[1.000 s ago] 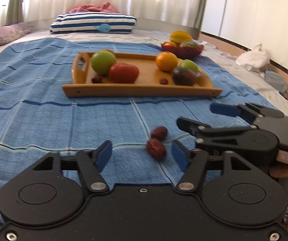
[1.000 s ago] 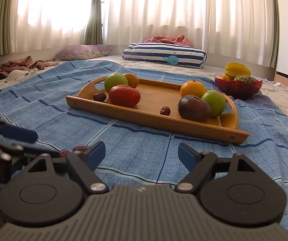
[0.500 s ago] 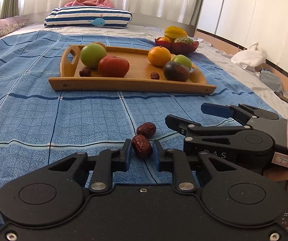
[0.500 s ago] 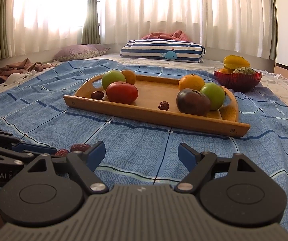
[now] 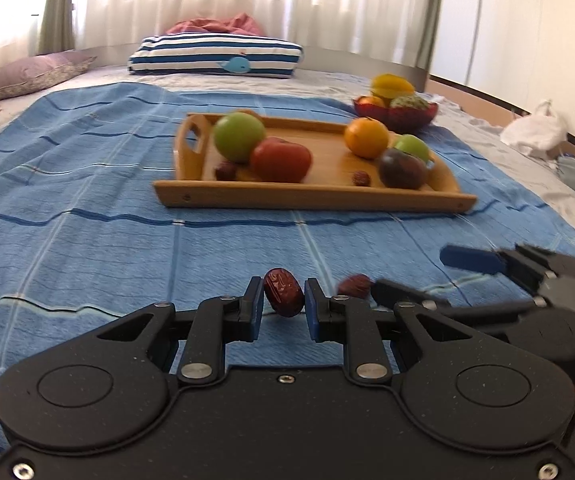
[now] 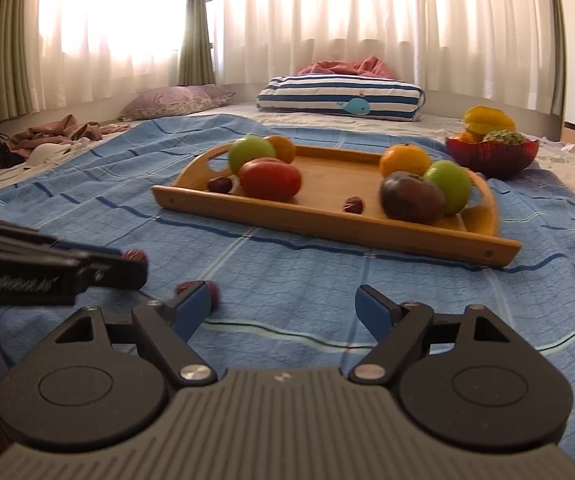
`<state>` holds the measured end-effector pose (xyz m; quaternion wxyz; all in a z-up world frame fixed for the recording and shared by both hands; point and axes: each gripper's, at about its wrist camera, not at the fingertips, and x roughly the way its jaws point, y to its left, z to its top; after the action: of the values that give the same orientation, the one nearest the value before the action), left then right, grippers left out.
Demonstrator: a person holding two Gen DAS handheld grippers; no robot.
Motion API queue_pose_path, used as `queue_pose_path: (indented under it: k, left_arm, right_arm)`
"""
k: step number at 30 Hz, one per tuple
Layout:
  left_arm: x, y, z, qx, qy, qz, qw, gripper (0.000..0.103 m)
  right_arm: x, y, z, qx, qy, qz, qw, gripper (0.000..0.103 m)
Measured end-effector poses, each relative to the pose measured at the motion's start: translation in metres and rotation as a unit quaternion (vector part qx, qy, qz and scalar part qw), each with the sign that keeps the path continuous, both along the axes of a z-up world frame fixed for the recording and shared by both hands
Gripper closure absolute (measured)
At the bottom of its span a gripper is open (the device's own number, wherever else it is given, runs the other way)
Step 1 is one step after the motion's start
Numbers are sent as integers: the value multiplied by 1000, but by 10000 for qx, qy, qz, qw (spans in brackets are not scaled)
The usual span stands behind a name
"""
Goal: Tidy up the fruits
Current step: 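Grasp a red date on the cloth with the left tool, then lower the open right tool onto another red date and close it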
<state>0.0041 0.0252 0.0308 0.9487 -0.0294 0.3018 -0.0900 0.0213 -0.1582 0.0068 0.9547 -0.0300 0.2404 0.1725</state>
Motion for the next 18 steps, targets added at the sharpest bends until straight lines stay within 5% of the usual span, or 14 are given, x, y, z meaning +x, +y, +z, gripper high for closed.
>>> queue_pose_path:
  k: [11,18]
  left_arm:
    - [7,18,1,48,-69,291,9995,82]
    - [8,23,-1,52,-65,352,9993,82]
  right_arm:
    - [-3,38,2,92,119,129,9998,16]
    - [-4,52,1,34,155,189,9997,27]
